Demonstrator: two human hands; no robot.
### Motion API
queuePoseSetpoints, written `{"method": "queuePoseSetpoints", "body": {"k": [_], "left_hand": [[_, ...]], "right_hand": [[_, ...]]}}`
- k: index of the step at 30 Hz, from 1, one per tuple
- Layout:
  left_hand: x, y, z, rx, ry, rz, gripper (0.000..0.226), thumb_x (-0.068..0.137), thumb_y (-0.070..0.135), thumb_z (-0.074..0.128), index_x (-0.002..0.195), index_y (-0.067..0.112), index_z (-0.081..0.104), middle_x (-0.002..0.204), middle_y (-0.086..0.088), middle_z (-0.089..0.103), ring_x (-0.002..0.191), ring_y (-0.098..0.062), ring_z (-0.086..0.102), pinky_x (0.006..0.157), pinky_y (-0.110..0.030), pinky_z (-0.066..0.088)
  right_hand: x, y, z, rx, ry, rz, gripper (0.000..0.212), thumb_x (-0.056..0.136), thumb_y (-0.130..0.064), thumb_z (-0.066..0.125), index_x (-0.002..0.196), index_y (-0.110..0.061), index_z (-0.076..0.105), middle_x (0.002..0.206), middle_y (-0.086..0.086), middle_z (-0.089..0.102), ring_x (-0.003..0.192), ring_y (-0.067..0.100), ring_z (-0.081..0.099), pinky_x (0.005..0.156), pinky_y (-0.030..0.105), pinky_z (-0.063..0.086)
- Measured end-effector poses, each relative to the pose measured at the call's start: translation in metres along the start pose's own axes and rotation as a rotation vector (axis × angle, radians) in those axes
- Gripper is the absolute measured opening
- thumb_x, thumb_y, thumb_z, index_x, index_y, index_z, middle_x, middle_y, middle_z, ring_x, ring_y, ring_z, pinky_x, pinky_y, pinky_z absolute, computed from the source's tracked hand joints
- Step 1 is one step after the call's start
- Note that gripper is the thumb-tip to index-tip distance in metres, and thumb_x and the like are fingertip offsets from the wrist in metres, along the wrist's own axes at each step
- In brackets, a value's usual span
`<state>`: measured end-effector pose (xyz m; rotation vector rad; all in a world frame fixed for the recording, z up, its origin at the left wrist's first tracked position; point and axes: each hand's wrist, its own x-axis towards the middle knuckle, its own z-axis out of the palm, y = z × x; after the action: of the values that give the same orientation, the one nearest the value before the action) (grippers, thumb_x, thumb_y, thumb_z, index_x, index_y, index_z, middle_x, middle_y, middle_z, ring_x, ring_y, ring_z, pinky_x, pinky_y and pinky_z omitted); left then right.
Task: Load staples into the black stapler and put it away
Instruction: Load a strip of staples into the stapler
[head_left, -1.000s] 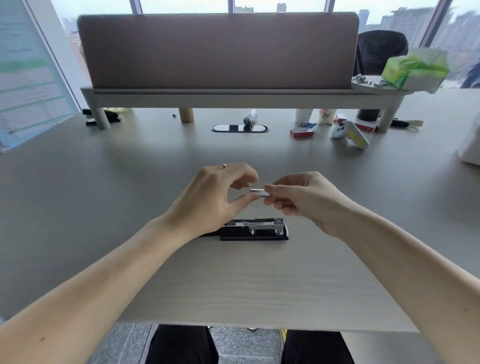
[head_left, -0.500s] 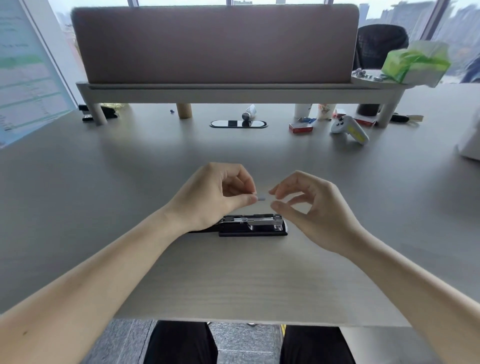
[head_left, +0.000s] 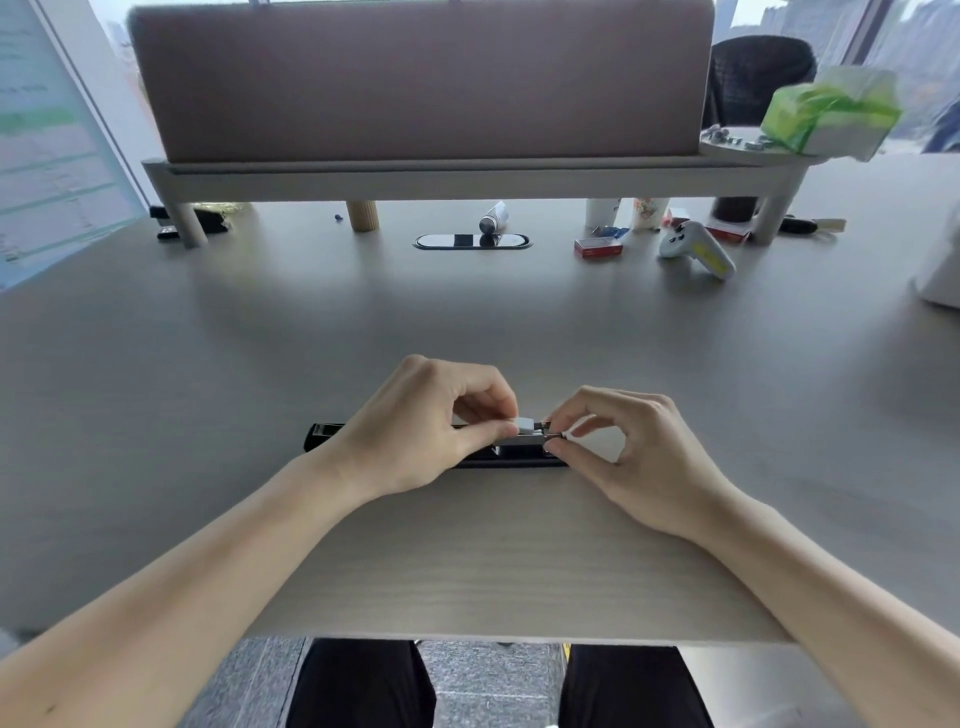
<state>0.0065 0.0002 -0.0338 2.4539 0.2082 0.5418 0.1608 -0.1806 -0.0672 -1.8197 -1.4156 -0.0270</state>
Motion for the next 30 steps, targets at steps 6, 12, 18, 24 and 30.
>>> {"method": "queuePoseSetpoints", "body": {"k": [6, 12, 18, 24, 30], "left_hand": [[0.001, 0.002, -0.002, 0.019, -0.031, 0.010, 0.004, 0.086, 0.017, 0.085, 0.087, 0.017, 0.081, 0.080, 0.008, 0.081, 0.082, -0.003, 0.076, 0.067, -0.004, 0.048], [0.003, 0.000, -0.002, 0.153, -0.110, 0.094, 0.009, 0.092, 0.023, 0.079, 0.101, 0.022, 0.082, 0.091, 0.007, 0.083, 0.085, -0.007, 0.079, 0.082, -0.033, 0.060], [-0.007, -0.009, -0.010, 0.148, -0.071, 0.027, 0.009, 0.088, 0.029, 0.082, 0.093, 0.024, 0.077, 0.094, 0.012, 0.083, 0.085, -0.004, 0.078, 0.069, -0.013, 0.053], [-0.011, -0.016, -0.006, 0.211, -0.054, 0.041, 0.011, 0.087, 0.032, 0.082, 0.092, 0.024, 0.078, 0.082, 0.005, 0.082, 0.059, -0.001, 0.060, 0.058, -0.012, 0.044], [-0.007, -0.012, -0.003, 0.214, -0.069, 0.060, 0.009, 0.088, 0.032, 0.081, 0.093, 0.024, 0.078, 0.083, 0.007, 0.082, 0.057, 0.002, 0.058, 0.058, -0.013, 0.043]], "right_hand": [[0.000, 0.000, 0.000, 0.026, -0.010, 0.001, 0.012, 0.087, -0.008, 0.084, 0.085, -0.016, 0.075, 0.085, -0.011, 0.077, 0.084, 0.008, 0.074, 0.074, 0.001, 0.043], [0.000, 0.000, 0.000, 0.048, -0.006, -0.002, 0.012, 0.086, -0.006, 0.083, 0.085, -0.015, 0.075, 0.084, -0.007, 0.079, 0.082, 0.009, 0.075, 0.071, 0.000, 0.044], [-0.001, -0.003, -0.001, 0.062, -0.002, 0.011, 0.012, 0.087, -0.004, 0.083, 0.085, -0.013, 0.076, 0.086, -0.005, 0.079, 0.083, 0.012, 0.074, 0.062, -0.003, 0.041], [-0.001, -0.004, -0.001, 0.072, -0.002, 0.023, 0.011, 0.086, -0.003, 0.083, 0.084, -0.012, 0.076, 0.087, -0.003, 0.080, 0.086, 0.010, 0.074, 0.060, -0.003, 0.041], [-0.001, -0.004, -0.001, 0.078, 0.004, 0.027, 0.012, 0.086, -0.001, 0.083, 0.084, -0.011, 0.076, 0.086, -0.003, 0.079, 0.087, 0.010, 0.073, 0.060, -0.003, 0.041]]}}
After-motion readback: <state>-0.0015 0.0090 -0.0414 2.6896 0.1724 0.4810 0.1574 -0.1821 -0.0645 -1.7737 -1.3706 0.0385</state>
